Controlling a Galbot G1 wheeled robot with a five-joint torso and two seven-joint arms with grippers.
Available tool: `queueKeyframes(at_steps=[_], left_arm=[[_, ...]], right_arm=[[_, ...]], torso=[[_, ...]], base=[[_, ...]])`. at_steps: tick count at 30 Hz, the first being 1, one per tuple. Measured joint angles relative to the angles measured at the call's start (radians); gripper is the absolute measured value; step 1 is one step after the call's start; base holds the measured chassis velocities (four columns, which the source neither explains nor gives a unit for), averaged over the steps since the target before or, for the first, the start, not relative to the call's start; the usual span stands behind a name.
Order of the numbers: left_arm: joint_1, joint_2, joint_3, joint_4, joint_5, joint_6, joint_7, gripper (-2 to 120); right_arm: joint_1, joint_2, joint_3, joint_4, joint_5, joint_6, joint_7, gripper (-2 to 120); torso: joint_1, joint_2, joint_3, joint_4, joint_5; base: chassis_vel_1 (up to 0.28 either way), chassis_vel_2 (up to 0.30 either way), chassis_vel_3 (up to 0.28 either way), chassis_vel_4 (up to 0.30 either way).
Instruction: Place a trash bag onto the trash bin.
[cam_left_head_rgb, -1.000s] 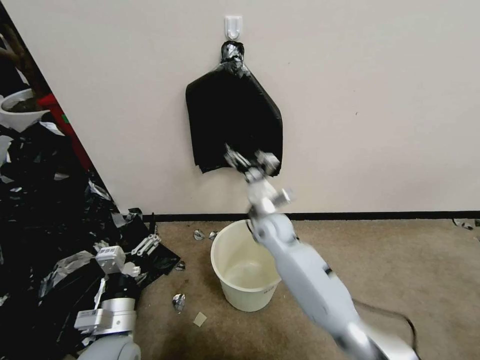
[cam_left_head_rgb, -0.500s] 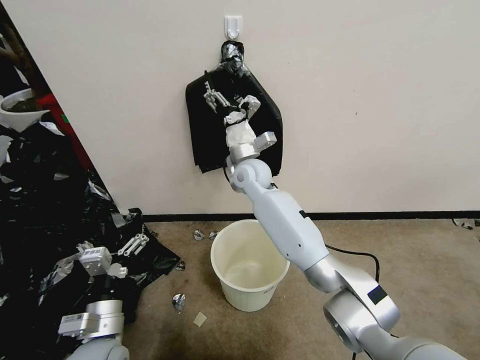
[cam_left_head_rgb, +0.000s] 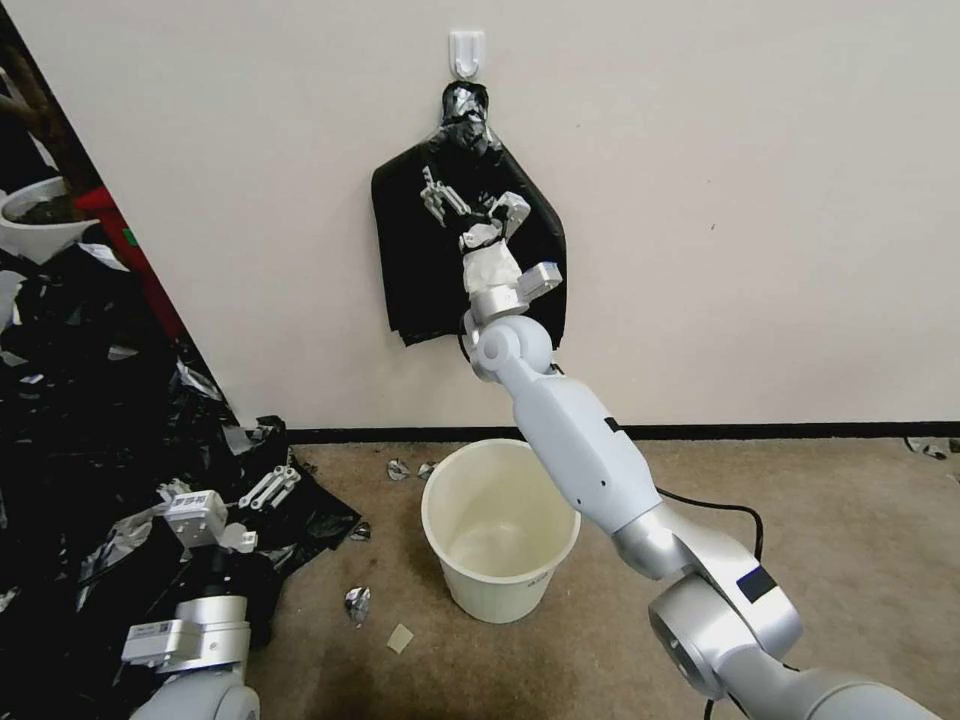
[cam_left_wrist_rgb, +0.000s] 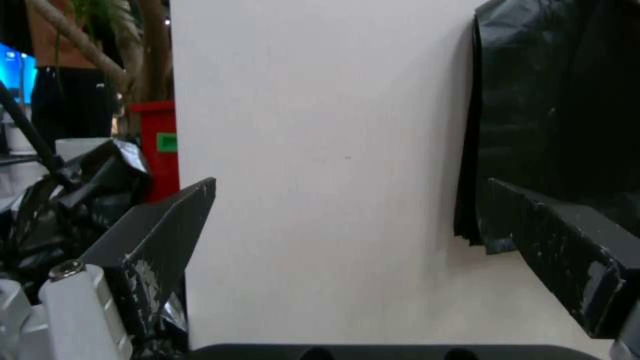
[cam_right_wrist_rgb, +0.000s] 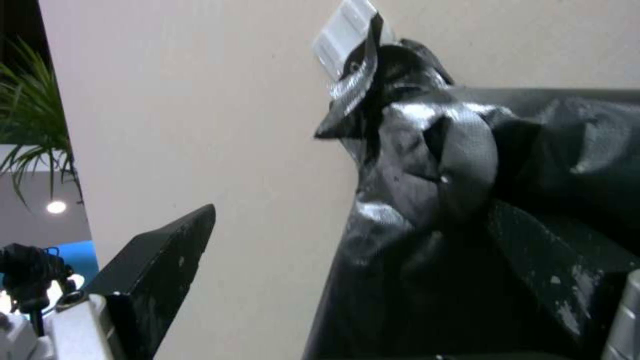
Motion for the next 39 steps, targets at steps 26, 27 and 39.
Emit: queueKeyframes(at_steps=[26,27,39], left_arm=[[0.0,-0.013,0.003,0.034,0.032,-0.026,-0.001,100],[-0.001,-0.013,0.004,0.036,0.033,-0.028,-0.001,100],[-0.006,-0.024,0.015,0.06,0.047,-0.039,-0.001,100]], right_arm=[[0.042,0.003,0.036,-0.028,0.066,-0.003,-0.022,27],[0.042,0.002,0.038,-0.028,0.066,-0.003,-0.025,22],[-0.012,0.001,0.053,0.024,0.122,-0.001,-0.135,0]], torso=[[0.0,0.0,0.0,0.0,0.0],[0.0,0.0,0.0,0.0,0.0],[0.0,0.0,0.0,0.0,0.0]], base=[[0.0,0.0,0.0,0.0],[0.0,0.0,0.0,0.0],[0.0,0.0,0.0,0.0]])
